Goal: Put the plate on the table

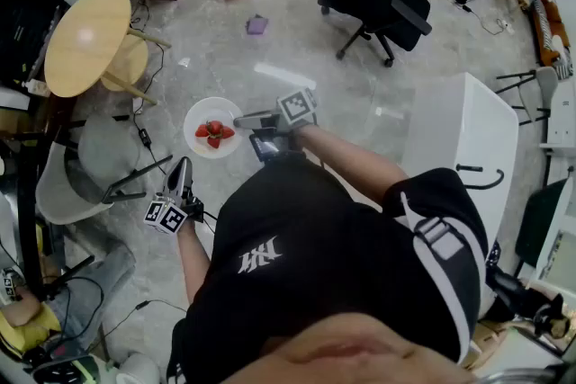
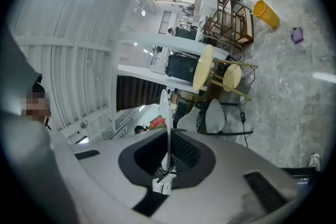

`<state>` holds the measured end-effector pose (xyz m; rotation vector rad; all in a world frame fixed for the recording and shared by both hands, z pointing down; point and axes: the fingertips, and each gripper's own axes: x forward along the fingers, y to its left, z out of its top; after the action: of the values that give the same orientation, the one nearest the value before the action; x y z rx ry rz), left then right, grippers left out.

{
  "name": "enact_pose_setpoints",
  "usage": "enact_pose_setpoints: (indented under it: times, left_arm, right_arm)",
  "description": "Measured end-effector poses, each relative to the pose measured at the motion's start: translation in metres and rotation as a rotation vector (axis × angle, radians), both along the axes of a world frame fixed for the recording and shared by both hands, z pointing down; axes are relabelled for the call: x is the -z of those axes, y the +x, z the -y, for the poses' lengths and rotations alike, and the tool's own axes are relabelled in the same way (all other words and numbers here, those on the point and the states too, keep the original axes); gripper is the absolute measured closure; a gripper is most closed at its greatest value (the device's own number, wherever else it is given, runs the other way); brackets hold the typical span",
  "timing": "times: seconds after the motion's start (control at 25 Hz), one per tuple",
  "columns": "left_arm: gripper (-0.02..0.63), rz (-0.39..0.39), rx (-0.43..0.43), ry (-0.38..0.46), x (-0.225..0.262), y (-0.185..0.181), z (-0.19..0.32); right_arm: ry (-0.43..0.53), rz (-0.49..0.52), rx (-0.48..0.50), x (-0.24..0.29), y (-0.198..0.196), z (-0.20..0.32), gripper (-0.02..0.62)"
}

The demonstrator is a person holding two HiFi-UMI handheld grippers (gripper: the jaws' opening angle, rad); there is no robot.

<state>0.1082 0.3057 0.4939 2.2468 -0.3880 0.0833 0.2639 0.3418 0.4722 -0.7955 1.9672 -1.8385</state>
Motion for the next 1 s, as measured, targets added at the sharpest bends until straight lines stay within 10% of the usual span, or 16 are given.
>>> enact_pose_setpoints:
  times: [0.2,0.64,1.0]
  left_arm:
    - [0.604,0.011,0.002,0.038,0.01,0.03,0.008]
    - [0.604,-0.007,0.04,0.028,0.076,0.003,0.01]
    - [0.604,0.011,0.077,0.046,0.078,-0.007,-0.006]
  right_arm:
    - [-0.057,0.142,-0.057,0.026,0.015,-0.005,0.588]
    - [-0.051,-0.102,-0.025,0.054,0.011,0.013,0.582]
    - [-0.053,-0.059,-0.008,0.054,0.005,0.013,0.586]
